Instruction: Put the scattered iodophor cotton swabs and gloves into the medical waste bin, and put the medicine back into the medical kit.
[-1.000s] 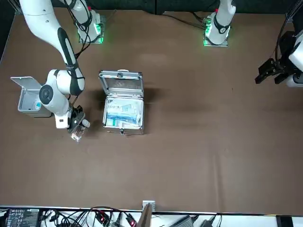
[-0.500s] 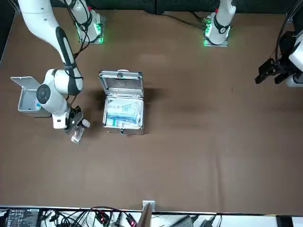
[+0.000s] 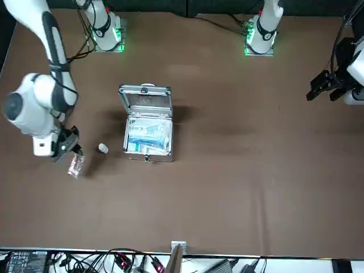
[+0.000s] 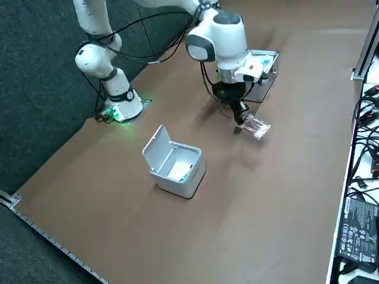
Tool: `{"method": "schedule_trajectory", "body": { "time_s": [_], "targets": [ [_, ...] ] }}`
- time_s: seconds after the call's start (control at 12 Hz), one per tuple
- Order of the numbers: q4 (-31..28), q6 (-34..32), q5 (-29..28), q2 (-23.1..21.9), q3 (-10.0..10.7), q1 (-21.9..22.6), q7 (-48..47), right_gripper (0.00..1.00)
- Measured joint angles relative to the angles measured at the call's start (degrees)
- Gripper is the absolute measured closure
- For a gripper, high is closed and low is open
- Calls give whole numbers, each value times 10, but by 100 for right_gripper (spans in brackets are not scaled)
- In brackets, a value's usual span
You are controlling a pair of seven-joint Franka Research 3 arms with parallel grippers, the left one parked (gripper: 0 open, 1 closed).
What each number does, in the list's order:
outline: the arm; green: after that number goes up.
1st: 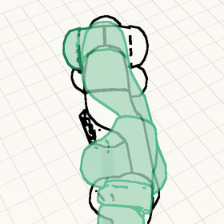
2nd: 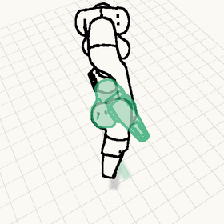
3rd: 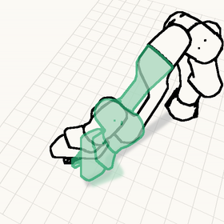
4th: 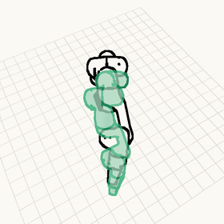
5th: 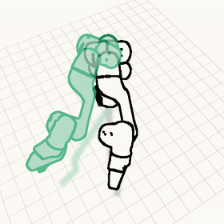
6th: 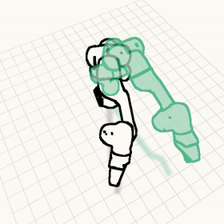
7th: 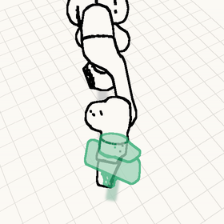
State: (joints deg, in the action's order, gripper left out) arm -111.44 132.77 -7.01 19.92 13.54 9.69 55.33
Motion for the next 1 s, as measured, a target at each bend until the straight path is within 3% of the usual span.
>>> {"method": "schedule_trajectory", "body": {
  "time_s": [0.33,1.0],
  "targets": [
    [93,-170,32,-20,10,-54,17,99],
    [109,-291,111,-29,11,-128,21,99]
  ]
}}
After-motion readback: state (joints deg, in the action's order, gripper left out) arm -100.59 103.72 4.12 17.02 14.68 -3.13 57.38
